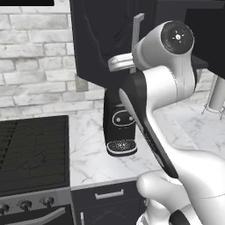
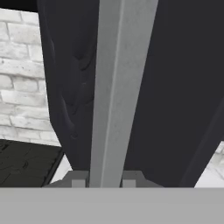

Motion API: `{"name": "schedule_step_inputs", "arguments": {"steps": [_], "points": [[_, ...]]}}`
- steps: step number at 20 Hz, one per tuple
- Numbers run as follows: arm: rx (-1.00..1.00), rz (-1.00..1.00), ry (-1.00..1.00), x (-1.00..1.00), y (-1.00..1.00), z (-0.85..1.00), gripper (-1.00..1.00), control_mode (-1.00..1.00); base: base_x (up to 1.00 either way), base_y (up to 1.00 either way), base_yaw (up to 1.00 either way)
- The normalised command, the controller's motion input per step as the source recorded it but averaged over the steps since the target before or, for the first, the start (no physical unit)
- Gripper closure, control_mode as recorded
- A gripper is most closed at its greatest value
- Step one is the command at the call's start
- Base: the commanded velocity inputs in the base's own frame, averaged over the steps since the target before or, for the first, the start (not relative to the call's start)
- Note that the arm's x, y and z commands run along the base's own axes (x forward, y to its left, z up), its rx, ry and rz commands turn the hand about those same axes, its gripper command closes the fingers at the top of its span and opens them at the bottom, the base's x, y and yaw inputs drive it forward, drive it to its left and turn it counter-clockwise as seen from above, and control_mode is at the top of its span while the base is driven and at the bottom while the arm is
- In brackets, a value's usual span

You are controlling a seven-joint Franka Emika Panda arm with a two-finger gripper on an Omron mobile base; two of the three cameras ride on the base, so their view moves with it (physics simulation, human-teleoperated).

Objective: Open the cabinet, pick the kettle from the cabinet, and place it in the sink.

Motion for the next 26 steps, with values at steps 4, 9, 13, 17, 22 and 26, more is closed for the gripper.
{"name": "schedule_step_inputs", "arguments": {"steps": [4, 9, 13, 17, 22, 26], "points": [[-0.01, 0.0, 0.0, -0.22, -0.01, 0.0, 1.0, -1.0, 0.0, 0.0, 0.0], [0.0, -0.01, 0.0, -0.28, -0.16, 0.0, -1.0, -1.0, 0.0, 0.0, 0.0], [0.0, 0.0, -0.01, -0.31, -0.34, 0.0, -1.0, -1.0, 0.0, 0.0, 0.0], [0.01, -0.01, -0.11, -0.43, -0.43, 0.01, -1.0, -1.0, 0.0, 0.0, 0.0], [0.12, 0.0, -0.14, -0.45, -0.53, 0.05, -1.0, -1.0, 0.0, 0.0, 0.0], [0.2, 0.0, -0.12, -0.4, -0.56, 0.08, -1.0, -1.0, 0.0, 0.0, 0.0]]}}
